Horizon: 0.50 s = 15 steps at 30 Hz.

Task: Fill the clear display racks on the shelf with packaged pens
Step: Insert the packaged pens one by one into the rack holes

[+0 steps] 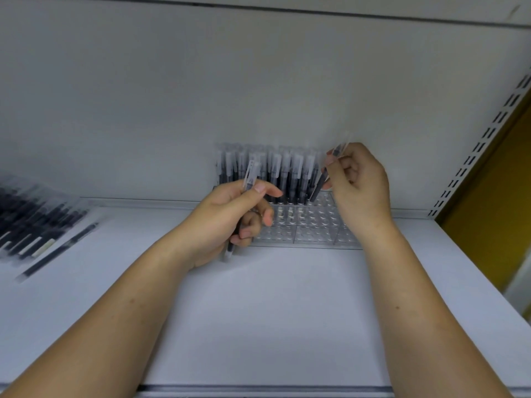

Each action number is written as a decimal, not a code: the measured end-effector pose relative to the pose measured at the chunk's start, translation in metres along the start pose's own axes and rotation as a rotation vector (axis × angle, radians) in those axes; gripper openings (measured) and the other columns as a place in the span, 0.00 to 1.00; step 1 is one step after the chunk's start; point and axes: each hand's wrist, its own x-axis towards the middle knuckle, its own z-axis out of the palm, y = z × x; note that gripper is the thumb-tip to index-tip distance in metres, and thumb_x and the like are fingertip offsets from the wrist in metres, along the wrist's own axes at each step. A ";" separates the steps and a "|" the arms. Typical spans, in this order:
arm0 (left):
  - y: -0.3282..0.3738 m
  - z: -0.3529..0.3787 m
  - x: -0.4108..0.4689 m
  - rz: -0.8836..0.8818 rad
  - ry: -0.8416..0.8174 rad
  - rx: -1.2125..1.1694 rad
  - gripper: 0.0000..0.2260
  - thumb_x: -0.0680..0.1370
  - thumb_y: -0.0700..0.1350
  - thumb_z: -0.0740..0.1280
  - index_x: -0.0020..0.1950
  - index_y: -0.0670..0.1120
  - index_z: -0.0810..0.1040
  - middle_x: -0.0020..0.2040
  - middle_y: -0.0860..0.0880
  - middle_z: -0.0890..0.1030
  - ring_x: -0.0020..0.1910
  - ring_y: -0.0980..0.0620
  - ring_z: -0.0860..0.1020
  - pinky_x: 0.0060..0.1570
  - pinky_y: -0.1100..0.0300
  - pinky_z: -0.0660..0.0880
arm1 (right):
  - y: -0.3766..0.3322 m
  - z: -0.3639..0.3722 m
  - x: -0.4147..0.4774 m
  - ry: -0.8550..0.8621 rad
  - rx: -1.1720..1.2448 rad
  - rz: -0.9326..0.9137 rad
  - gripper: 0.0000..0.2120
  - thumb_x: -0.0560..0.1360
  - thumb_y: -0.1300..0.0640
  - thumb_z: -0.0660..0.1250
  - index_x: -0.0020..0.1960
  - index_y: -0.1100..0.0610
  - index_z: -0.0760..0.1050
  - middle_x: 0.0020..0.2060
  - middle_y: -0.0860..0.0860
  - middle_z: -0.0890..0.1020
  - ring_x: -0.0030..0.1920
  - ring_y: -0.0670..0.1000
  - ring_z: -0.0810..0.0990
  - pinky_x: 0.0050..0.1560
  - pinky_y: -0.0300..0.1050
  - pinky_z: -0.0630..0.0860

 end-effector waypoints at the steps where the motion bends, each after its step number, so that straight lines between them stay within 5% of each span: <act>1: 0.000 0.000 0.000 -0.003 0.000 -0.016 0.13 0.87 0.48 0.58 0.60 0.41 0.77 0.39 0.43 0.76 0.29 0.50 0.63 0.30 0.57 0.54 | 0.001 0.001 -0.001 -0.018 -0.031 0.002 0.06 0.81 0.52 0.68 0.45 0.44 0.75 0.38 0.49 0.82 0.40 0.55 0.83 0.42 0.49 0.81; 5: 0.001 0.001 0.000 -0.023 0.003 -0.094 0.11 0.87 0.47 0.57 0.58 0.41 0.74 0.40 0.41 0.77 0.29 0.49 0.63 0.30 0.56 0.52 | 0.001 0.003 -0.005 -0.080 -0.165 0.010 0.09 0.79 0.54 0.71 0.41 0.49 0.75 0.35 0.44 0.80 0.35 0.41 0.76 0.37 0.32 0.72; 15: -0.001 -0.003 0.002 0.038 -0.047 -0.152 0.10 0.80 0.46 0.58 0.54 0.41 0.74 0.43 0.39 0.77 0.32 0.47 0.68 0.30 0.55 0.57 | -0.003 0.001 -0.010 -0.122 -0.248 0.084 0.09 0.76 0.51 0.75 0.41 0.49 0.77 0.37 0.43 0.81 0.35 0.40 0.76 0.37 0.27 0.71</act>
